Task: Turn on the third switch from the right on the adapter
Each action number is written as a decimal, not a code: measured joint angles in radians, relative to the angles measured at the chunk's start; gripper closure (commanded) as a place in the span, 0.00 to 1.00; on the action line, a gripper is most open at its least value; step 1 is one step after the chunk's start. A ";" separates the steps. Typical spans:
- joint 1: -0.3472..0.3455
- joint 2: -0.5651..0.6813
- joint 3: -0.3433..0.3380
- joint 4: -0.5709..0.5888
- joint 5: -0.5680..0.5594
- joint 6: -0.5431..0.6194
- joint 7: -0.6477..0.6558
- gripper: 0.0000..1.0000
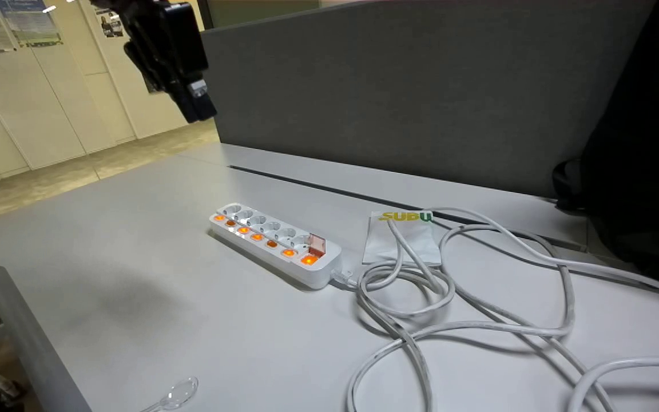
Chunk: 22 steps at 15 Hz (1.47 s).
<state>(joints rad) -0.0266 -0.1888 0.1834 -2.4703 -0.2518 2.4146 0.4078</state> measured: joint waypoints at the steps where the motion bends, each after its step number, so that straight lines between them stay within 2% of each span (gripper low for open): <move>1: -0.012 0.018 -0.001 -0.005 -0.028 0.033 0.043 1.00; 5: -0.030 0.098 -0.020 -0.013 -0.099 0.123 0.178 1.00; 9: -0.024 0.174 -0.055 -0.012 -0.076 0.176 0.199 1.00; 11: -0.011 0.211 -0.070 -0.010 -0.005 0.186 0.152 1.00; 16: 0.016 0.299 -0.084 0.033 0.221 0.171 -0.114 1.00; 19: 0.020 0.339 -0.095 0.085 0.246 0.128 -0.194 0.99; 22: 0.025 0.363 -0.106 0.122 0.245 0.098 -0.202 0.99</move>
<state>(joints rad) -0.0019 0.1739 0.0773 -2.3484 -0.0067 2.5128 0.2056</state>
